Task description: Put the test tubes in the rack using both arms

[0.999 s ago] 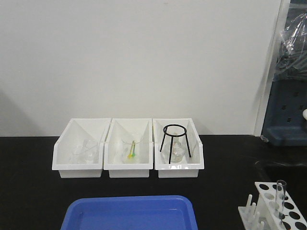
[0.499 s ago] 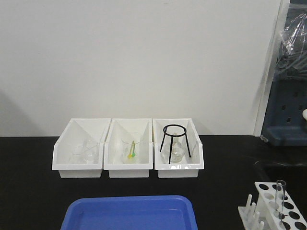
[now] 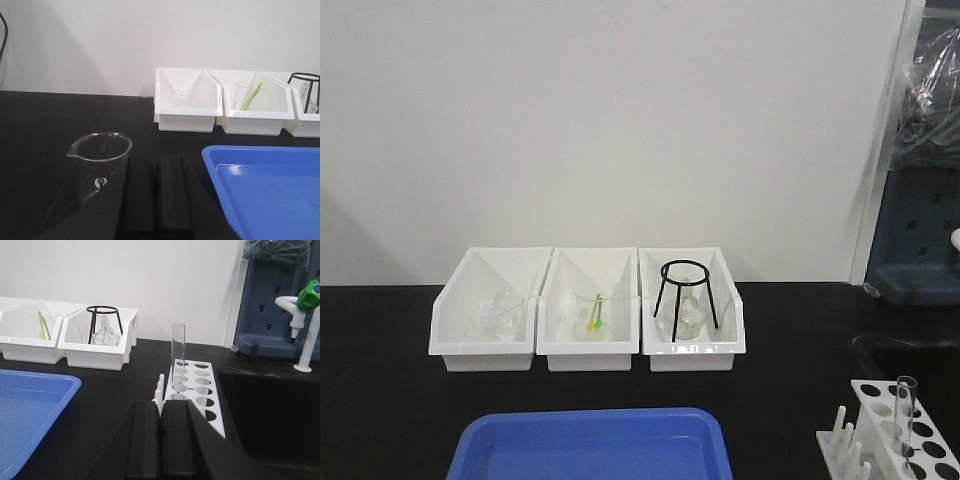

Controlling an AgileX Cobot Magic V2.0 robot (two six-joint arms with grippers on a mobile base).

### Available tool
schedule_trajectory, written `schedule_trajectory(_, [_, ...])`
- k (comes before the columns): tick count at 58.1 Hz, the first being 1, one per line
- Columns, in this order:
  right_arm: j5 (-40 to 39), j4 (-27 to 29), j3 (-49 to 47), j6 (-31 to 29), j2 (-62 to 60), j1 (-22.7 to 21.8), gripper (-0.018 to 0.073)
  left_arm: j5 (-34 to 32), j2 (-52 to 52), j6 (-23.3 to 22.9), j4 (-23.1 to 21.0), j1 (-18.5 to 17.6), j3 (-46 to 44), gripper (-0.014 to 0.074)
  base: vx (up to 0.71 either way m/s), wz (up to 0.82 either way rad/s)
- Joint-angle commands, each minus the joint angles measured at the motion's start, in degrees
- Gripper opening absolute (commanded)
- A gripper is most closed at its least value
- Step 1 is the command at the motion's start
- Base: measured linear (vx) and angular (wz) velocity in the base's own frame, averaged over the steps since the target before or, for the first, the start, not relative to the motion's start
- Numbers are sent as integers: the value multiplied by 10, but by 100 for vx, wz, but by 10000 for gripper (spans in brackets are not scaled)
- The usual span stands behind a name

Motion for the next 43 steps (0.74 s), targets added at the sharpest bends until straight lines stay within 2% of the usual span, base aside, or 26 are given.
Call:
schedule_trajectory(1, [-47,-1,8,1,-7,-1,-12,-46,-1,-6,-5,0,-16,-4,0,0])
schedule_trajectory(43, [-46,-1,8,0,-7,-1,-8,-46,-1,-6,-5,0,-16,-4,0,0])
